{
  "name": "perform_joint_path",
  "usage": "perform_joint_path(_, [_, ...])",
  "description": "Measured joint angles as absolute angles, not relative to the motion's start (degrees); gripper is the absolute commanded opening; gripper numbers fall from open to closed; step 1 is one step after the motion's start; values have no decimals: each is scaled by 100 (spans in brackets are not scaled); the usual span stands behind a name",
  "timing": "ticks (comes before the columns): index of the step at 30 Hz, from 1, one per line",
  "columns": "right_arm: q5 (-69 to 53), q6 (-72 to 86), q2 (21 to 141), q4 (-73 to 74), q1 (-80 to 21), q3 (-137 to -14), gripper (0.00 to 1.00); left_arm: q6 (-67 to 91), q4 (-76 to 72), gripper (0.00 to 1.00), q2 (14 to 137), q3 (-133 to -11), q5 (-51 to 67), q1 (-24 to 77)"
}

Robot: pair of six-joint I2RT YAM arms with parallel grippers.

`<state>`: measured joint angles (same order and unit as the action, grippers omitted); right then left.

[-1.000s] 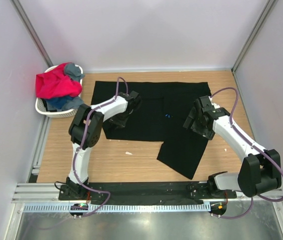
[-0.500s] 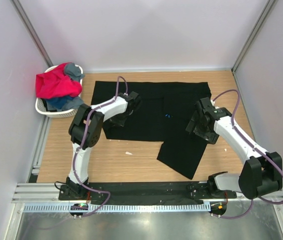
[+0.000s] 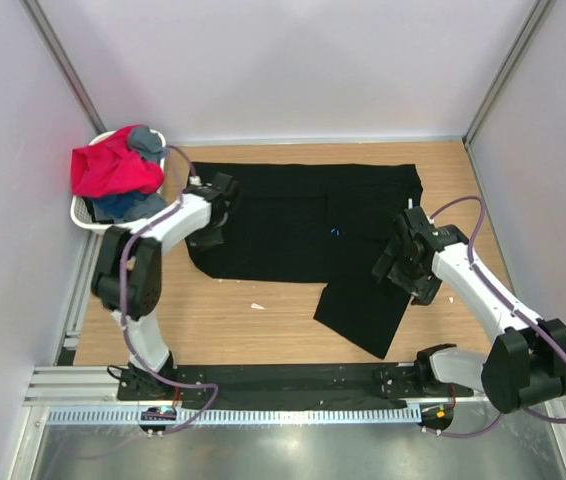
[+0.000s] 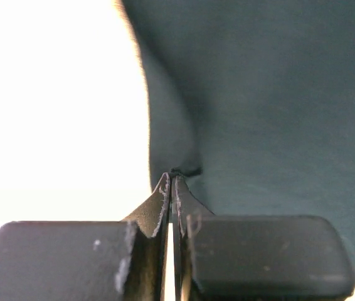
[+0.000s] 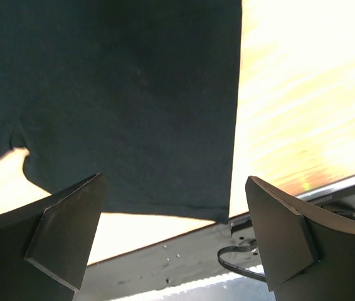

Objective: Fold and stack the t-shirts
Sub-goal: Fold the tshirt

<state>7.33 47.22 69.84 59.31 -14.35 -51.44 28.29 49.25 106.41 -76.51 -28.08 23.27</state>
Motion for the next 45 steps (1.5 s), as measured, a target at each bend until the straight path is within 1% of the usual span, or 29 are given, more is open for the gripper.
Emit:
perform_joint_path(5, [368,4803,6794,5999,-1435,-4630,97,3511,4707,0,9682,-7070,-2934,1892])
perform_joint_path(11, [-43,4845,6661,6167,-1433,-4145,91,4047,4462,0,9581,-6372,-2926,1640])
perform_joint_path(15, [-301,4849,6495,6147,-1435,-3957,84,4305,4338,0,9566,-6001,-2836,1334])
perform_joint_path(19, [-580,4886,6274,6066,-1490,-3544,75,4375,4217,0,9445,-5878,-2792,1114])
perform_joint_path(25, [-825,4978,6230,6005,-1870,-3227,69,4399,4066,0,9282,-5784,-2676,937])
perform_joint_path(27, [-847,5048,6263,5918,-2060,-3223,65,4397,4045,0,9282,-5754,-2639,878])
perform_joint_path(28, [-856,5109,6294,5857,-2147,-3212,65,4397,4034,0,9277,-5736,-2611,843])
perform_joint_path(34, [-825,5509,6368,5645,-2556,-3074,56,4346,3964,0,9258,-5701,-2447,703])
perform_joint_path(39, [-733,5881,6394,5592,-2803,-3063,54,4281,3946,0,9258,-5708,-2368,644])
perform_joint_path(43, [-628,6178,6412,5594,-3006,-3052,55,4222,3944,0,9258,-5708,-2305,582])
perform_joint_path(45, [-563,6370,6392,5603,-3044,-3044,57,4171,3944,0,9258,-5708,-2272,541])
